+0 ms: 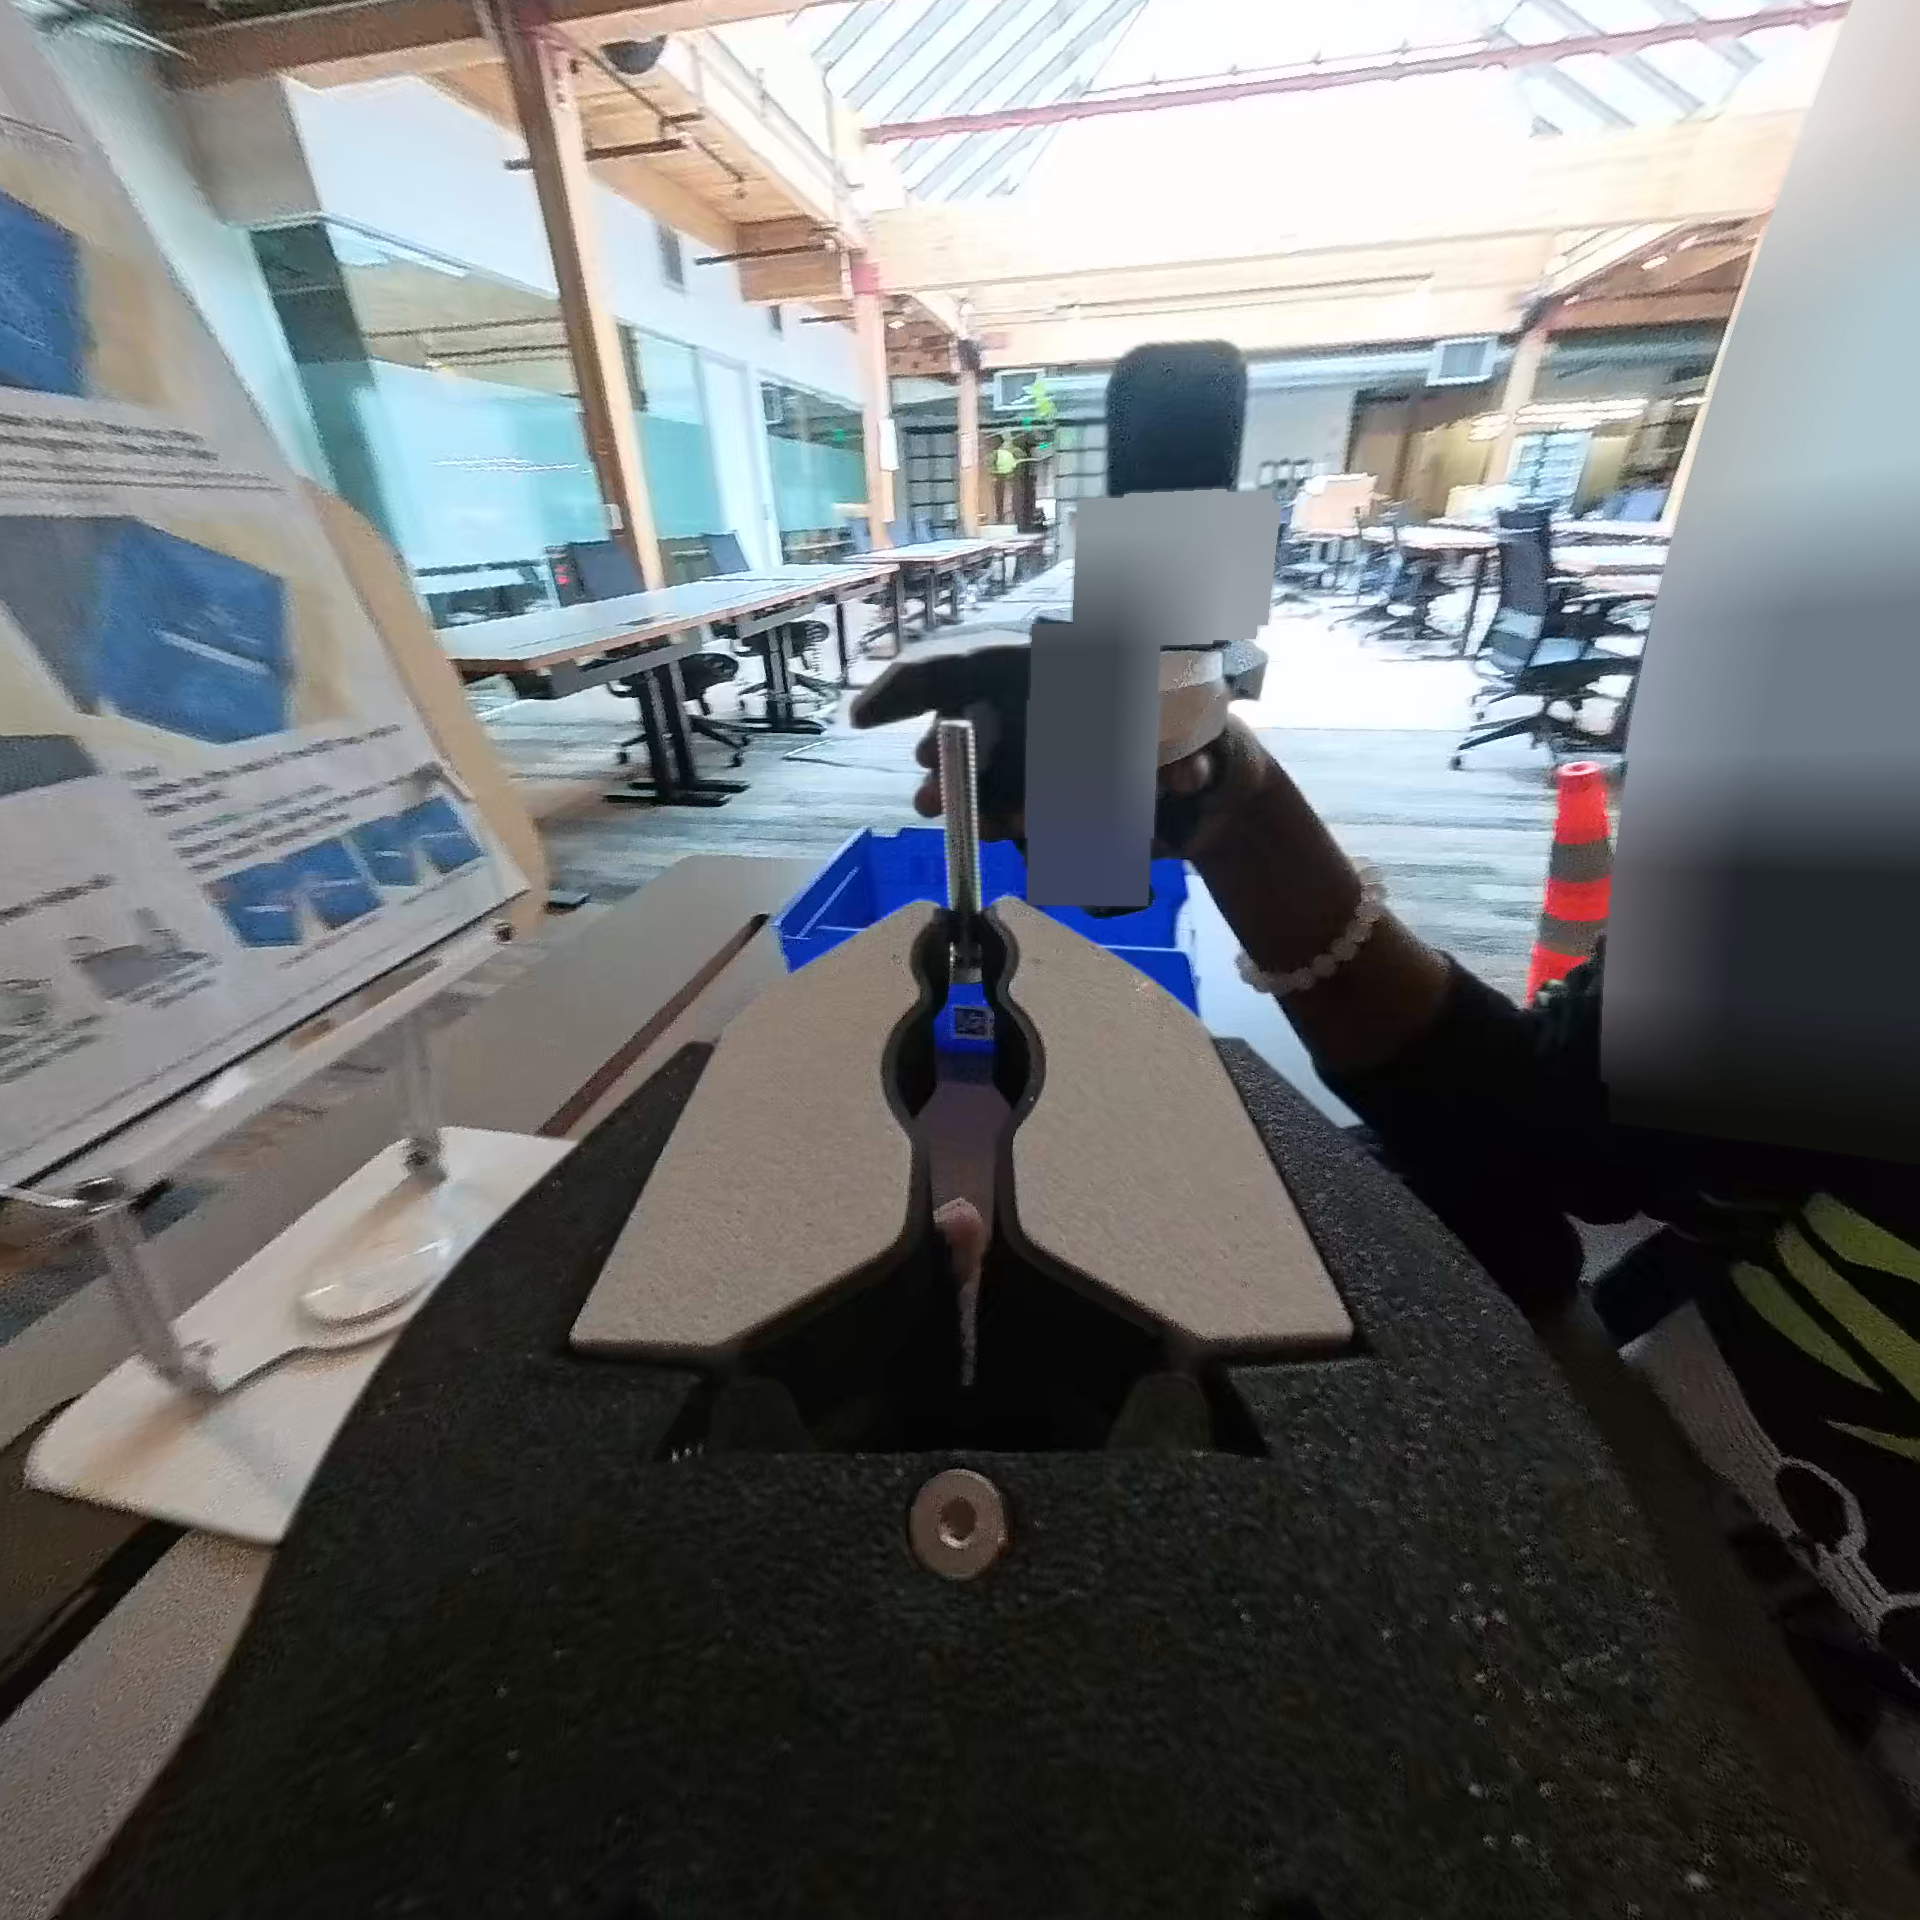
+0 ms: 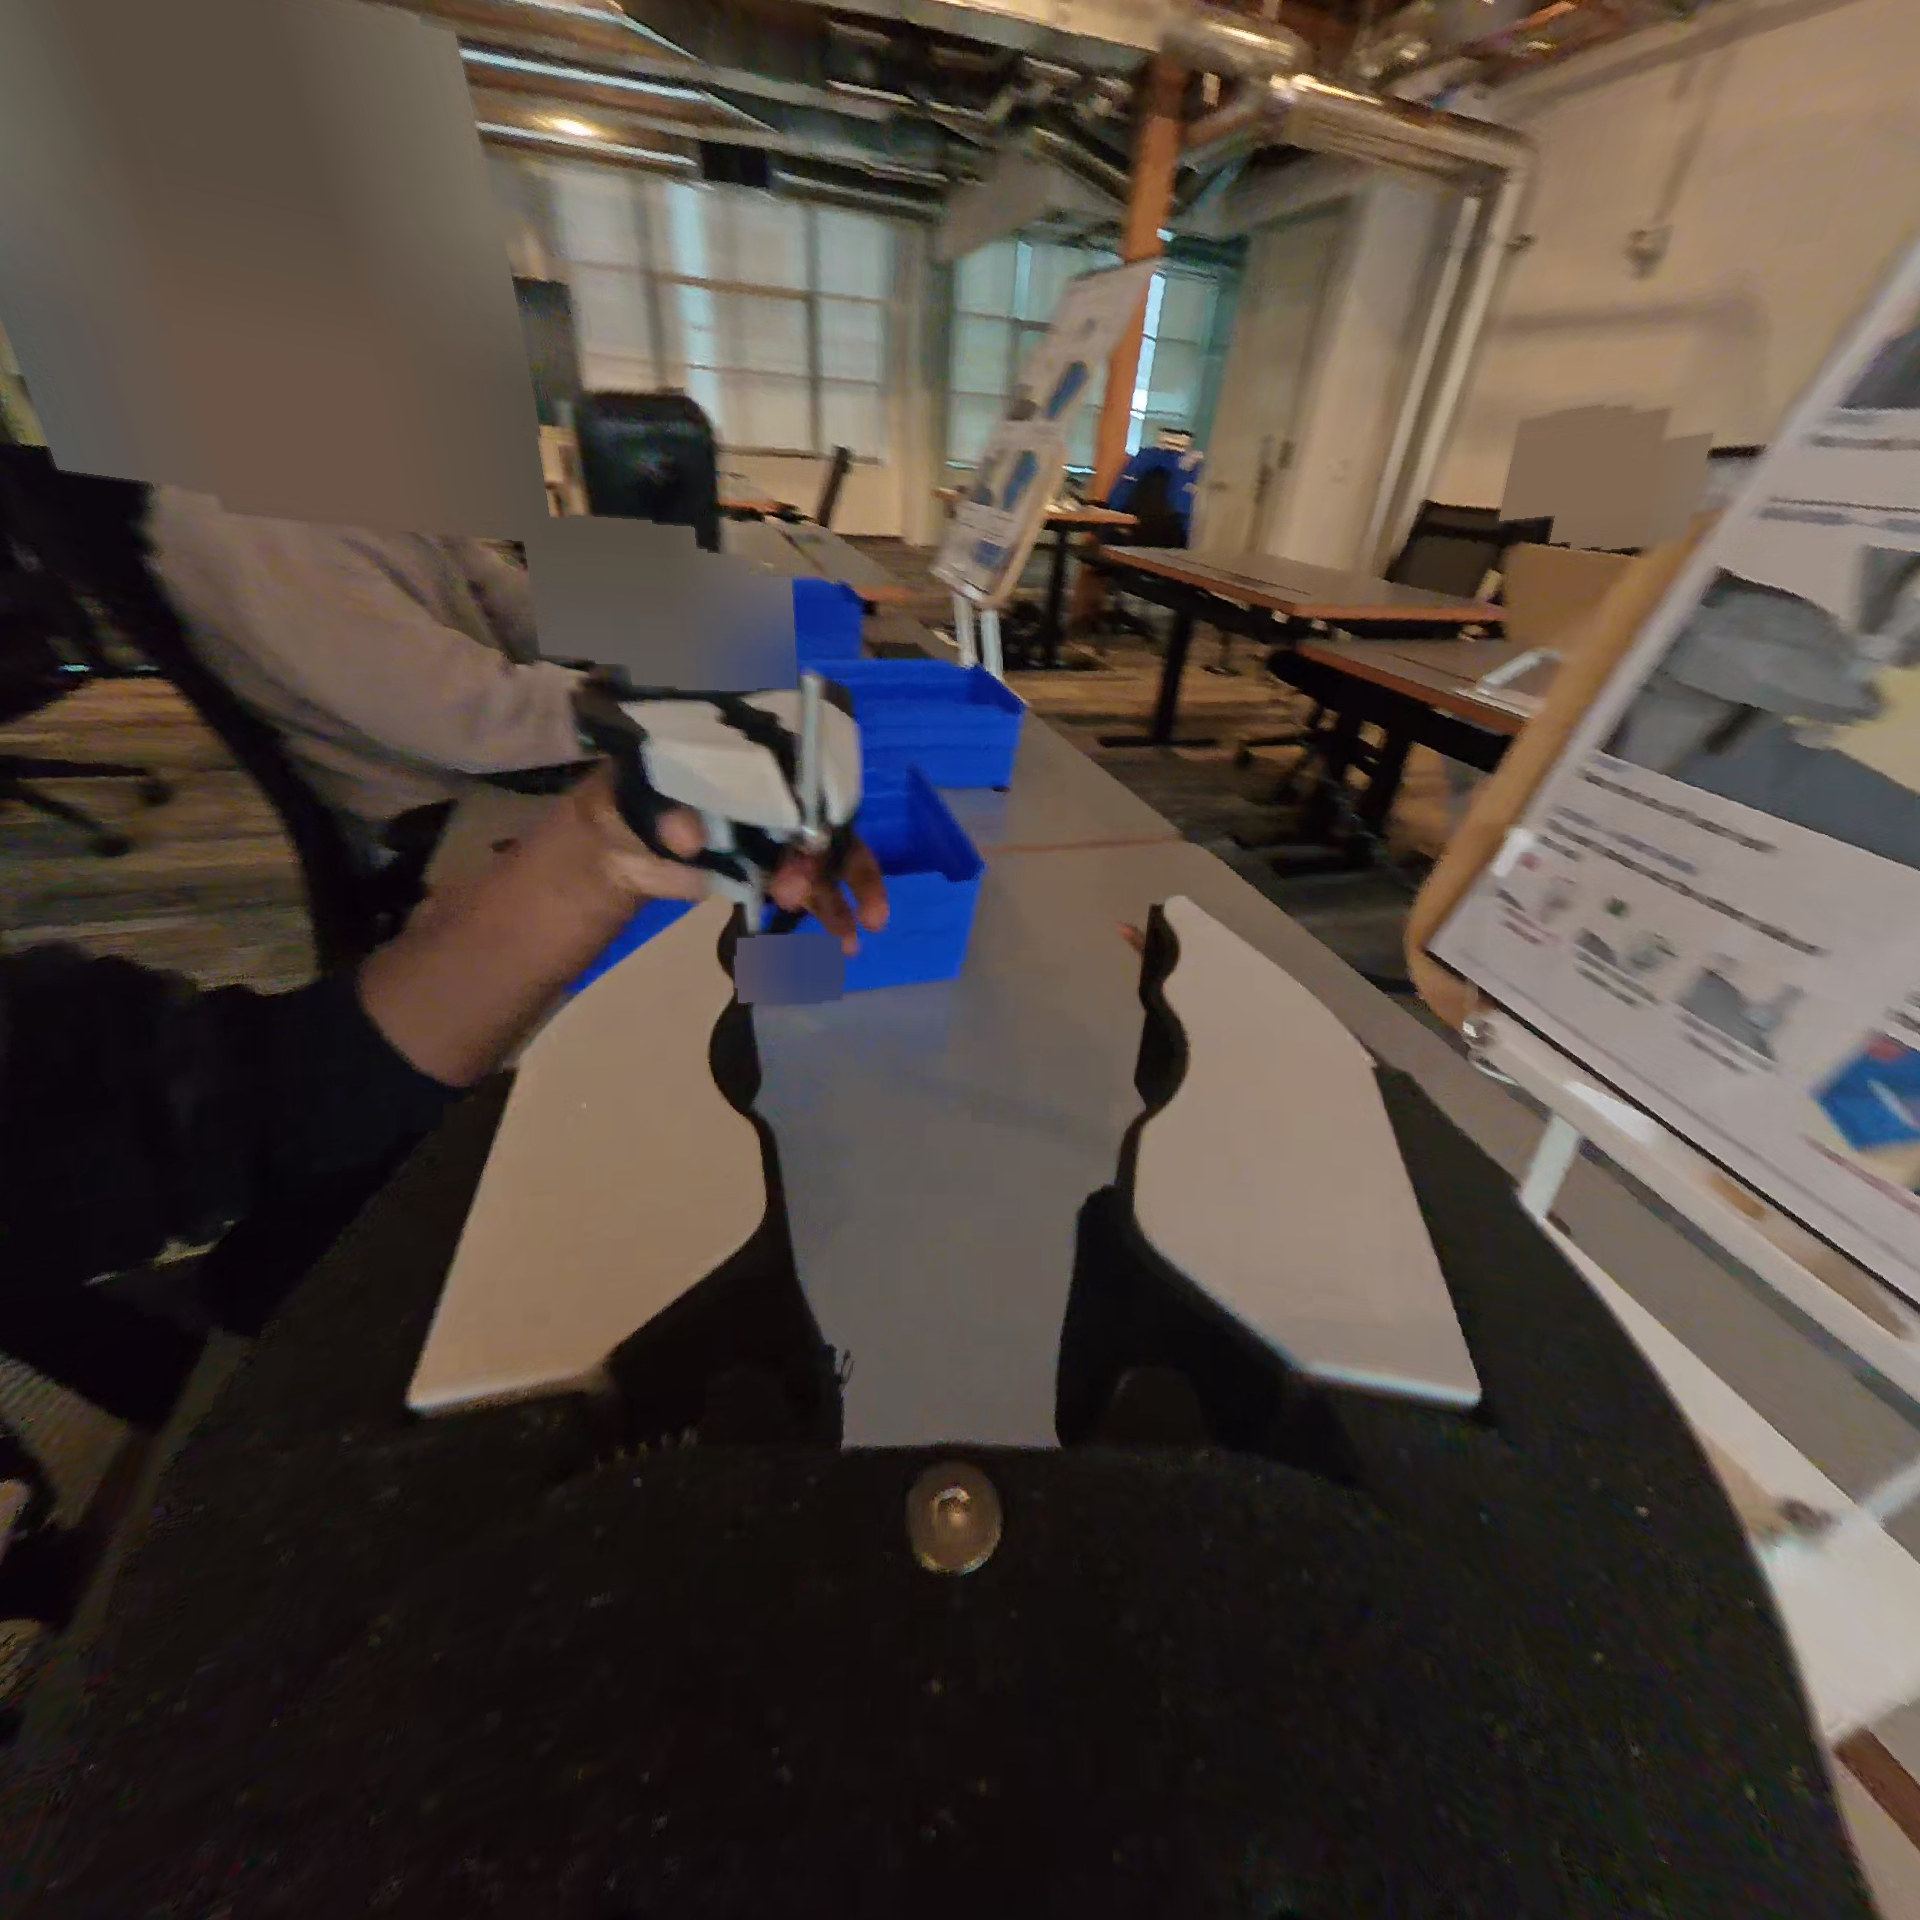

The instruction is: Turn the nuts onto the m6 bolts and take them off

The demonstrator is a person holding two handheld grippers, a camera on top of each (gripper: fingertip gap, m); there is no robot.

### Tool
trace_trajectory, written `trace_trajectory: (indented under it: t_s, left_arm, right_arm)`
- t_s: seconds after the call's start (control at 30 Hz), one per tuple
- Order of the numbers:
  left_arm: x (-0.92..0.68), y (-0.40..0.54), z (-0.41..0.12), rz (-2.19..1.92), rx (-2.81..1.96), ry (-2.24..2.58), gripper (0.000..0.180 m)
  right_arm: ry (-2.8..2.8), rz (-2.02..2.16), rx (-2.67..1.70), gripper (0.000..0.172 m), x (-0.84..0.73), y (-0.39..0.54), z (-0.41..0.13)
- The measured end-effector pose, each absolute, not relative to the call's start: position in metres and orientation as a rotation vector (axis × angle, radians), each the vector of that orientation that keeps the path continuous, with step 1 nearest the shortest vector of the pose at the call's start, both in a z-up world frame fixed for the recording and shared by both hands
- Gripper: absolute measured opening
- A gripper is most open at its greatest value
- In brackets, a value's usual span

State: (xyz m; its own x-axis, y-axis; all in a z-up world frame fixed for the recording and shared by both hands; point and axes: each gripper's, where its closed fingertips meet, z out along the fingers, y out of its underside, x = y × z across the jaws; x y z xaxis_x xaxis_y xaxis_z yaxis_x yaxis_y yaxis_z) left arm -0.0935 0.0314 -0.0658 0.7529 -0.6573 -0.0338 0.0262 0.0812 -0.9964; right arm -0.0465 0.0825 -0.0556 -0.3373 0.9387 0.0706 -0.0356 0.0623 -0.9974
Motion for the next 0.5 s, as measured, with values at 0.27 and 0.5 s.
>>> trace_trajectory:
  t_s: [0.27, 0.5]
  left_arm:
    - [-0.06, 0.049, -0.089, -0.645, -1.383, 0.636, 0.005]
    - [-0.042, 0.05, -0.096, -0.661, -1.387, 0.681, 0.005]
  right_arm:
    - [-1.514, 1.562, -0.77, 0.053, -0.043, 0.057, -0.048]
    - [-1.64, 1.548, -0.745, 0.034, -0.051, 0.048, -0.07]
